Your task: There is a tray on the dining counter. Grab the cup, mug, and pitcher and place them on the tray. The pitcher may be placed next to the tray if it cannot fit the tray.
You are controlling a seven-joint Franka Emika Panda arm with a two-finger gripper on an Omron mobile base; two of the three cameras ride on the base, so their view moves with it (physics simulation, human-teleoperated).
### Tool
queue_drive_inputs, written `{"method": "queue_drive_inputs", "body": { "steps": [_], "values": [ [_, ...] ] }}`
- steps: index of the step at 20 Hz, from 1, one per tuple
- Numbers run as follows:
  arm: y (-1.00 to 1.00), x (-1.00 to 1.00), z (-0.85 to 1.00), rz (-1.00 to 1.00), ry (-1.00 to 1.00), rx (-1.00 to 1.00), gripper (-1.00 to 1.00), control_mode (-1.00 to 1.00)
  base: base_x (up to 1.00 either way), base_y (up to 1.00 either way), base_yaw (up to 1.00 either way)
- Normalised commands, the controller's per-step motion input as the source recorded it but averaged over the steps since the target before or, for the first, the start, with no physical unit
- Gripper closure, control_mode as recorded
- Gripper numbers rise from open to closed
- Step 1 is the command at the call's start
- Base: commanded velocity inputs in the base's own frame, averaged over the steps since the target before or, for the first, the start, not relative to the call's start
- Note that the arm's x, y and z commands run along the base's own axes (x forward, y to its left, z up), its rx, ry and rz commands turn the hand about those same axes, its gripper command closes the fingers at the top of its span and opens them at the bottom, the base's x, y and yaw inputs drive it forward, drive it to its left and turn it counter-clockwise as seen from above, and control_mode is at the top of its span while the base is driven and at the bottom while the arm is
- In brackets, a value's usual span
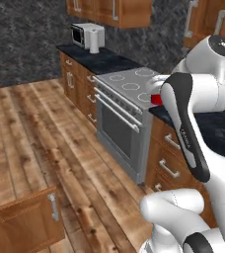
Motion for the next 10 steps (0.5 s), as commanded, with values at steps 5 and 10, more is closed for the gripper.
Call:
{"method": "queue_drive_inputs", "body": {
  "steps": [5, 10],
  "values": [
    [0.00, 0.00, 0.00, 0.00, 0.00, 0.00, 1.00, 1.00, 0.07, 0.00, 0.60],
    [0.00, 0.00, 0.00, 0.00, 0.00, 0.00, 1.00, 1.00, 0.49, -0.11, 0.22]
  ]
}}
